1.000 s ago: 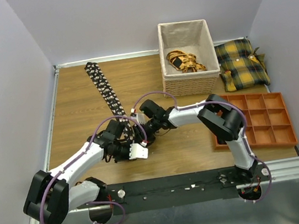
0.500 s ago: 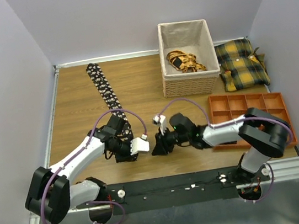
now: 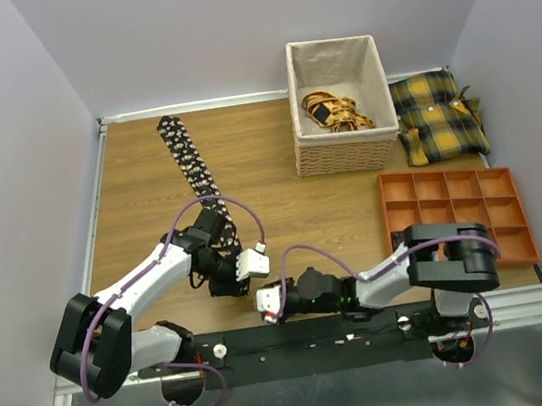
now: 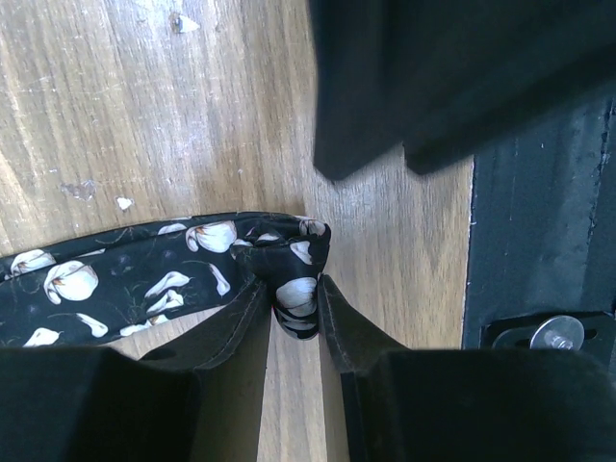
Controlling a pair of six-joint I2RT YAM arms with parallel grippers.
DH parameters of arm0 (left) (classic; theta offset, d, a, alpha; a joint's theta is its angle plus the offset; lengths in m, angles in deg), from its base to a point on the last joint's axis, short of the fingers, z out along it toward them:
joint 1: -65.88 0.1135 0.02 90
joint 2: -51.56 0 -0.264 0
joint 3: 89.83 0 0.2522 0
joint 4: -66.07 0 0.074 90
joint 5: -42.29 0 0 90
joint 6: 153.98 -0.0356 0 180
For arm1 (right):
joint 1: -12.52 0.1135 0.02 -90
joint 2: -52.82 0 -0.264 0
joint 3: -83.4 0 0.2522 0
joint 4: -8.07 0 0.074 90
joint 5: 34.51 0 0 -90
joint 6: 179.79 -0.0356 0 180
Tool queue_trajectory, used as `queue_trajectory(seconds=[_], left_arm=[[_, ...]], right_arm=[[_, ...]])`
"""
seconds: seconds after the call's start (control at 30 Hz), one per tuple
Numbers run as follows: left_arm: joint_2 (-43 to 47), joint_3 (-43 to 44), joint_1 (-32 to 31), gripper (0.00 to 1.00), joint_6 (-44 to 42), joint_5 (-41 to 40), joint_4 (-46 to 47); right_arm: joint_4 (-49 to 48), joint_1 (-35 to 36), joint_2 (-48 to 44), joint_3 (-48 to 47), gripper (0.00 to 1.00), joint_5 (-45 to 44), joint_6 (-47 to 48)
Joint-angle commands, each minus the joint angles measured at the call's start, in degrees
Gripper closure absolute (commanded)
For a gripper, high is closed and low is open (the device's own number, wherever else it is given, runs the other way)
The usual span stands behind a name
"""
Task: Roll the ties
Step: Roll the tie at the center of the board.
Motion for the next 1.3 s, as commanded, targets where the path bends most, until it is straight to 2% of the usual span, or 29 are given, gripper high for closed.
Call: queue_trajectory(seconds=[0.0,0.13,0.2,0.37,0.5,0.67,1.27], left_arm=[[-1.0,1.1,2.4,0.68,-1.6,3.4,-0.8],[-1.4,1.1,3.1,0.68,-2.9,4.5,-1.5],[-1.4,1.0,3.1,0.68,-3.1,4.6,-1.5],[-1.0,0.4,3.1,0.68,-3.3,5.0,-0.9],[-1.2,0.6,3.1,0.68,-3.2,5.3,-1.1],[-1.0,0.4,3.1,0.68,-3.5,5.4,-1.1],[-1.0,0.4,3.1,0.68,-4.8,5.5,-2.1]], right_arm=[[-11.6,5.7,6.7,-2.1,0.53,-16.2,15.7],[-13.2,6.5,9.2,-3.4,0.52,-16.9,16.2],[-13.5,6.5,10.0,-3.6,0.48,-17.8,16.2],[-11.7,6.4,11.2,-5.6,0.47,-17.7,17.6],[-11.4,6.2,12.9,-6.9,0.47,-14.6,18.8],[-6.5,5.2,13.7,-8.7,0.48,-10.1,17.8],[0.5,2.7,16.8,-12.0,0.48,-15.9,15.1]])
